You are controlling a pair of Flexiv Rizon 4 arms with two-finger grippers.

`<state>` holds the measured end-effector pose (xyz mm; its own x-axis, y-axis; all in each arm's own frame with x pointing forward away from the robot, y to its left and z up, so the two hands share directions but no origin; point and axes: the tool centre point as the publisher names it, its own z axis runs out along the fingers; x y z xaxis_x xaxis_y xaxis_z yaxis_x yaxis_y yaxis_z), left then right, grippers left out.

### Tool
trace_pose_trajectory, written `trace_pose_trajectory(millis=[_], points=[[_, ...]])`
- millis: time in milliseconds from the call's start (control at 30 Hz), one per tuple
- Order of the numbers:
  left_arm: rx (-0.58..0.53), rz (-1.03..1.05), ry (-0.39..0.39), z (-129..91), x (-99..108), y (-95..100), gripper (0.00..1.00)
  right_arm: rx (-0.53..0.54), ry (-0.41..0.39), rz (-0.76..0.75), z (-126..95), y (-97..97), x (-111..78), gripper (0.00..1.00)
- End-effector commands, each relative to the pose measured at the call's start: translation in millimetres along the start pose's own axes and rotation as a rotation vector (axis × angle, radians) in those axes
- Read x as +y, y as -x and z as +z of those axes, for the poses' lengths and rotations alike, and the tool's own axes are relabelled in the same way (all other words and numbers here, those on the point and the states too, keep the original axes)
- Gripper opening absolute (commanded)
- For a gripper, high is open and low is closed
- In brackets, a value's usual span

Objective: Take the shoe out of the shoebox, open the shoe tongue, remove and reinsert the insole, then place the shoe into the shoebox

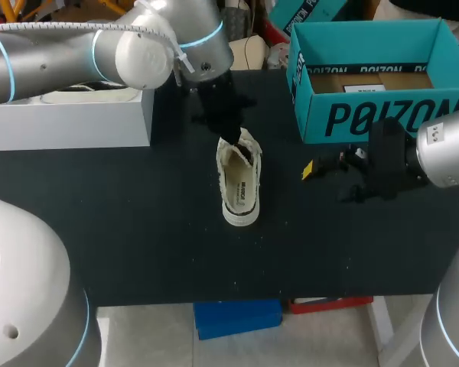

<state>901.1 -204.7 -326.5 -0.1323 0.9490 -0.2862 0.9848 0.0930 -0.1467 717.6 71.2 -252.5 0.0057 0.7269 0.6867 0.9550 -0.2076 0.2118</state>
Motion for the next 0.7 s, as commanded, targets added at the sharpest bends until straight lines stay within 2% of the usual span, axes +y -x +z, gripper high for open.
trace_pose_trajectory(millis=[33,333,500,600,667,700], points=[[0.000,0.002,-0.024,14,3,4.3,0.00,-0.002,0.001,0.000,1,-0.6,-0.2,1.00],[-0.008,0.000,-0.074,29,-5,0.6,0.00,-0.002,0.001,0.000,1,-0.6,-0.2,1.00],[0.004,0.048,-0.025,11,-10,0.5,0.00,-0.002,0.001,0.000,1,-0.6,-0.2,1.00],[0.006,0.063,-0.013,-6,-21,-0.7,0.00,-0.002,0.001,0.000,1,-0.6,-0.2,1.00],[0.005,0.067,-0.012,-14,-23,-3.9,0.14,-0.002,0.001,0.000,1,-0.6,-0.2,1.00],[0.003,0.070,-0.008,-18,-24,-5.9,0.15,-0.002,0.001,0.000,1,-0.6,-0.2,1.00]])
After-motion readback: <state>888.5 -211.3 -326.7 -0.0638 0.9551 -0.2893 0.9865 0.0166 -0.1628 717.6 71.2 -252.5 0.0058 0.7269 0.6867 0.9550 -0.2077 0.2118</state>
